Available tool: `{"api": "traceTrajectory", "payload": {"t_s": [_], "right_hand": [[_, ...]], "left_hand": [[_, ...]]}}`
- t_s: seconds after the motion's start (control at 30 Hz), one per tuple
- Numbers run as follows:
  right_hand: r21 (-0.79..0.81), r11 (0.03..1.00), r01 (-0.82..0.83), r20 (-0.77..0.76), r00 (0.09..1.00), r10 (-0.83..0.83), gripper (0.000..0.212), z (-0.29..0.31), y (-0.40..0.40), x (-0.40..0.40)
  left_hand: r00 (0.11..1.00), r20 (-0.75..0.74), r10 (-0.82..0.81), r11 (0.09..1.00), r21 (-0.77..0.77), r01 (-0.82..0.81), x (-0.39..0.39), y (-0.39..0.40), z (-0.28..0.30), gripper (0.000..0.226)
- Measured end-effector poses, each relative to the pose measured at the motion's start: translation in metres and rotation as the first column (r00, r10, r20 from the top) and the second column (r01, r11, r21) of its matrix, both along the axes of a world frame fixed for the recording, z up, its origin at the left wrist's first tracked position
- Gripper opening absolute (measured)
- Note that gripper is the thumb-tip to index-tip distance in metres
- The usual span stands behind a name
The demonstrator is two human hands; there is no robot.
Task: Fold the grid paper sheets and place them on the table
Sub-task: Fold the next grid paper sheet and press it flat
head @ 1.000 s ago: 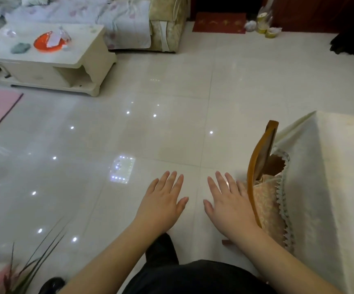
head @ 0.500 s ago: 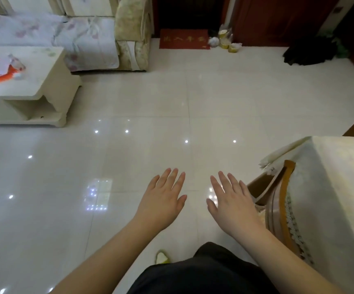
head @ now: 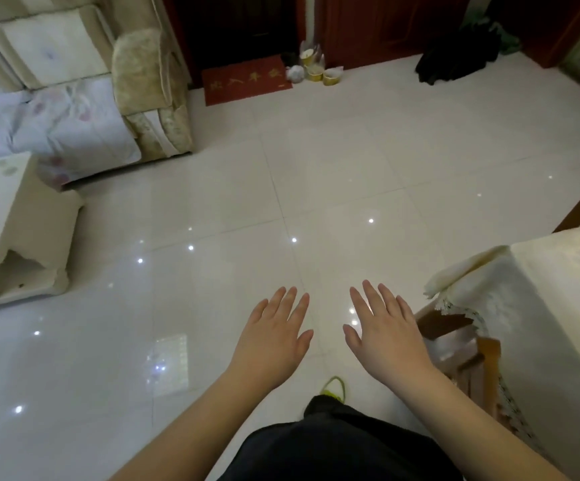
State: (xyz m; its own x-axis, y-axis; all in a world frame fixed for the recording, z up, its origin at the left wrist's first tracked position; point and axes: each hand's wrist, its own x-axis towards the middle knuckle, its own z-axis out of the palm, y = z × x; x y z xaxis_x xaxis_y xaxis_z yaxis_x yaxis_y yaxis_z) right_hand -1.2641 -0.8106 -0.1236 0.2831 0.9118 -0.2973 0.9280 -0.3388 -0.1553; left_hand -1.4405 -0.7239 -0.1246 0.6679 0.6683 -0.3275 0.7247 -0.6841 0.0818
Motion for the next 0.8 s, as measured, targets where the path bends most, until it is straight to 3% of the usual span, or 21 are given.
{"api": "traceTrajectory", "payload": {"t_s": [0.2,0.57,0.7,0.8], "right_hand": [[0.041,0.999,0.025,-0.006,1.000,-0.024,0.065,0.016,0.079,0.048],[-0.032,0.981,0.189,-0.020,0.982,-0.190,0.064,0.003,0.223,0.117],[-0.043,0.963,0.267,-0.001,0.964,-0.267,0.088,0.008,0.285,0.142],[-0.056,0.932,0.359,0.017,0.933,-0.359,0.067,0.020,0.316,0.173]], "left_hand": [[0.994,-0.038,-0.102,0.994,0.042,0.104,0.054,0.081,0.014,0.062],[0.982,0.034,-0.184,0.983,0.026,0.183,0.142,0.258,0.003,0.064],[0.961,0.046,-0.274,0.961,0.050,0.271,0.179,0.334,0.007,0.061],[0.921,0.088,-0.380,0.925,0.060,0.376,0.221,0.376,0.017,0.059]]}}
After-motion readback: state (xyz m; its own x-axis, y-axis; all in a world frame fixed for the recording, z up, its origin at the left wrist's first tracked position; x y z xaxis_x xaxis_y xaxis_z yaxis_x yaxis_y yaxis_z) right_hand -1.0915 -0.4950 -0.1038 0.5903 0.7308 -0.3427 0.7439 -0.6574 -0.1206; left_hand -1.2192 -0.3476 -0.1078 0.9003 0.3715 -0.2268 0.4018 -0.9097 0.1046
